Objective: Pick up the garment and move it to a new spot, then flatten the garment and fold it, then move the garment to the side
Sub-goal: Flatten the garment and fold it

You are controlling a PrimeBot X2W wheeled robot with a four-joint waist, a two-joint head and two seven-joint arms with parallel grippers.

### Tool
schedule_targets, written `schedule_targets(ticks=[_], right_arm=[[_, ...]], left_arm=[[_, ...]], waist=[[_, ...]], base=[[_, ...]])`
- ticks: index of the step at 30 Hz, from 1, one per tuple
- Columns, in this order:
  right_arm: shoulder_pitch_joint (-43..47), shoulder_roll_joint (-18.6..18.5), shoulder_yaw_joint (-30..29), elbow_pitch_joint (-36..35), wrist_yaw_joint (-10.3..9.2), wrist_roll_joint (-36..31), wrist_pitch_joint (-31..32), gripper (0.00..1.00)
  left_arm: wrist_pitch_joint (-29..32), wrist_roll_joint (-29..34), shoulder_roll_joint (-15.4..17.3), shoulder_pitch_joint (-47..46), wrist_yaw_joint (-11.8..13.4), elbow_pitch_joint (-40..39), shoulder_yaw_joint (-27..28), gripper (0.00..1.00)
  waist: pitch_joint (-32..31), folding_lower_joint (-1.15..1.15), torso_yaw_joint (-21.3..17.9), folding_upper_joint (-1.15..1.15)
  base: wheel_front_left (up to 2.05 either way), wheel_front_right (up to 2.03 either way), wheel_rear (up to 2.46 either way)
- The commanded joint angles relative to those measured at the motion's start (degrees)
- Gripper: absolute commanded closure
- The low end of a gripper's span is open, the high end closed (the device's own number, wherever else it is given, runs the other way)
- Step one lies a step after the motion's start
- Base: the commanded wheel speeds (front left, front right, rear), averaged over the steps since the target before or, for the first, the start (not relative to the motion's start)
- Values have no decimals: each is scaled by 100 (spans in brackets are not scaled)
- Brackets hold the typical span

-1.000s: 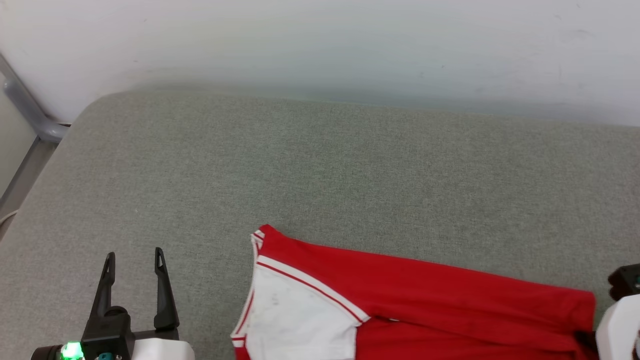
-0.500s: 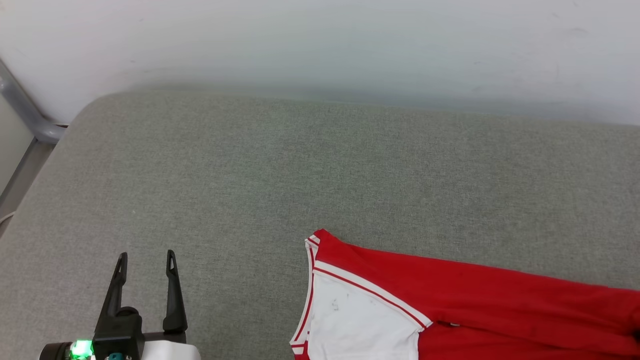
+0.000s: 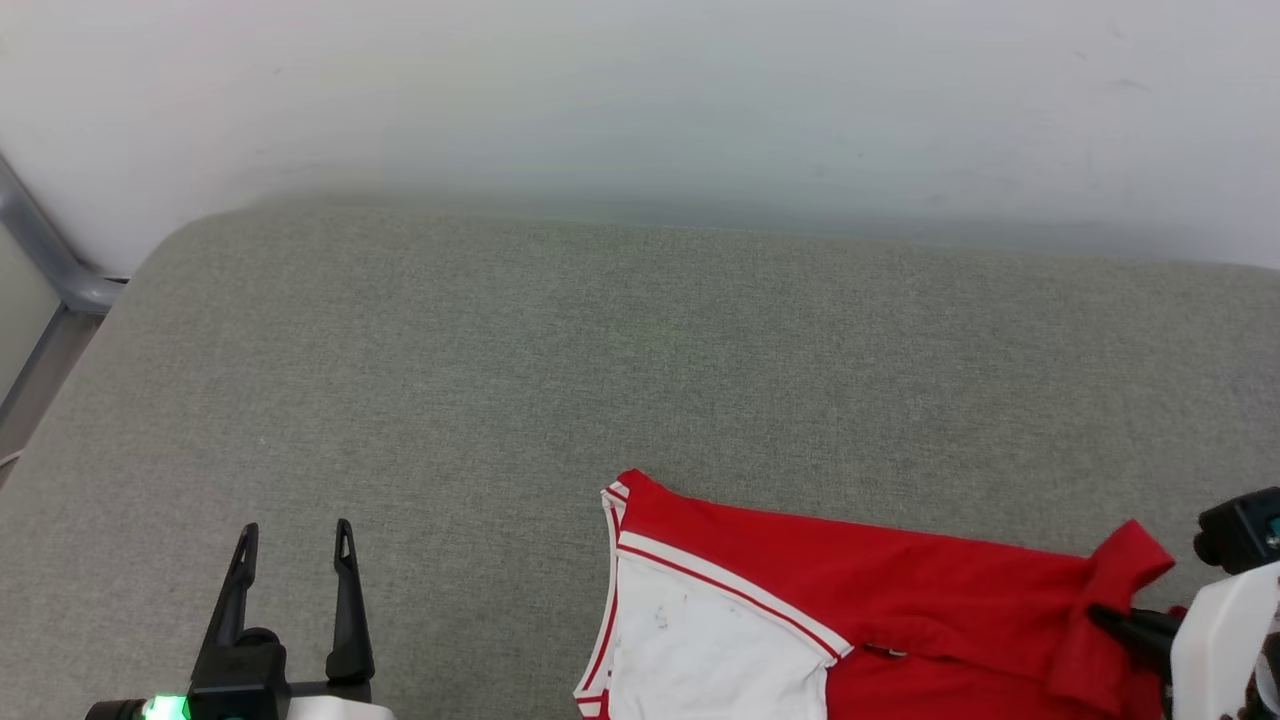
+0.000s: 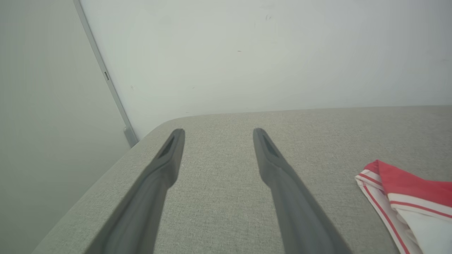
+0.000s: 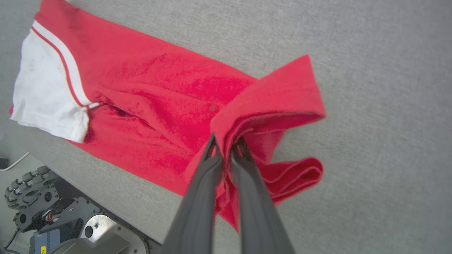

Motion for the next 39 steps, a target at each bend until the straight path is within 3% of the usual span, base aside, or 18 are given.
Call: schedule_targets(ticks=[1,8,15,24,34,39], right_arm=[[83,84,32,-276,-5,-73,75,100],[-167,320,543,-1258,-5,-380,519,100],[-849,672,1364,-1409,-5,-437,622,100],[-2053,976,2562,-854,-5,-577,354,100],[-3337,1714,3775,377,-5,-579,-70,100],[-3694,1896,4248,950,-5,-541,-75,100]], left_arm=[[-27,23,7,47,-5,10,-9,0],[-27,36,-35,-119,-49,63,-58,0],[-27,-1,-89,-282,-88,106,-126,0],[-27,-33,-175,-454,-146,88,-174,0],[-27,-25,-248,-664,-195,119,-201,0],[-27,-5,-286,-755,-208,104,-239,0]], waist=[[7,0,15,0],[115,0,142,0],[249,0,321,0],[499,0,542,0],[758,0,721,0],[865,0,801,0]], base=[[0,0,0],[0,0,0],[0,0,0],[0,0,0],[0,0,0],[0,0,0]])
